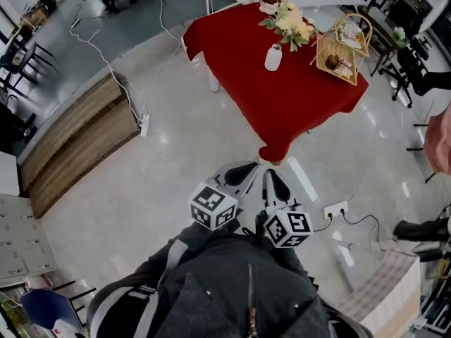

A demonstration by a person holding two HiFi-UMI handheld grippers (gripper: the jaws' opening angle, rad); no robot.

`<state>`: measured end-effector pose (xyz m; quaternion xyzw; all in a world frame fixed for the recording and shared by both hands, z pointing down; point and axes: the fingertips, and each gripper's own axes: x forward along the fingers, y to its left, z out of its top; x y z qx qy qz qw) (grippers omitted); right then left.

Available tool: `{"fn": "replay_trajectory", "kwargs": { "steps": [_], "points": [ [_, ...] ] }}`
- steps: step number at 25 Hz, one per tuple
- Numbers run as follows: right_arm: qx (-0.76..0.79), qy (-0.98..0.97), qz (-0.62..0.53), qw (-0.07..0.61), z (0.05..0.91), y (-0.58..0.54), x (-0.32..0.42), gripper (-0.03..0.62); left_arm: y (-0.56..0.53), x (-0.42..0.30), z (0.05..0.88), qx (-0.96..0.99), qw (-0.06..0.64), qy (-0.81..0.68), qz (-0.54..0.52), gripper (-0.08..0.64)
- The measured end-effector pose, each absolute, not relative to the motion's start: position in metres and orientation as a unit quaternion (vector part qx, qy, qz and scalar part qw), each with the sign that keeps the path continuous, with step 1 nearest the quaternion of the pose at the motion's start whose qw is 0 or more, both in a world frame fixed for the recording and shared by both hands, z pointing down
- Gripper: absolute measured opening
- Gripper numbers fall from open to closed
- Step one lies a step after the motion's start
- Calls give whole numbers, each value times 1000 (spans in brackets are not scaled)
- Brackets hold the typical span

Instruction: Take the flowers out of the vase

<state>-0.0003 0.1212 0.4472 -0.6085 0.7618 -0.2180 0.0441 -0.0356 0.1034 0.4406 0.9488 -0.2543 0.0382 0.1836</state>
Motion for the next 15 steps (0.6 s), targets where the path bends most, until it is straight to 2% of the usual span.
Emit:
{"fn": "replay_trajectory", "kwargs": {
  "steps": [15],
  "points": [
    [-635,737,-228,42,453,99,-8,15,76,-44,448,952,202,-225,36,8]
  ]
}}
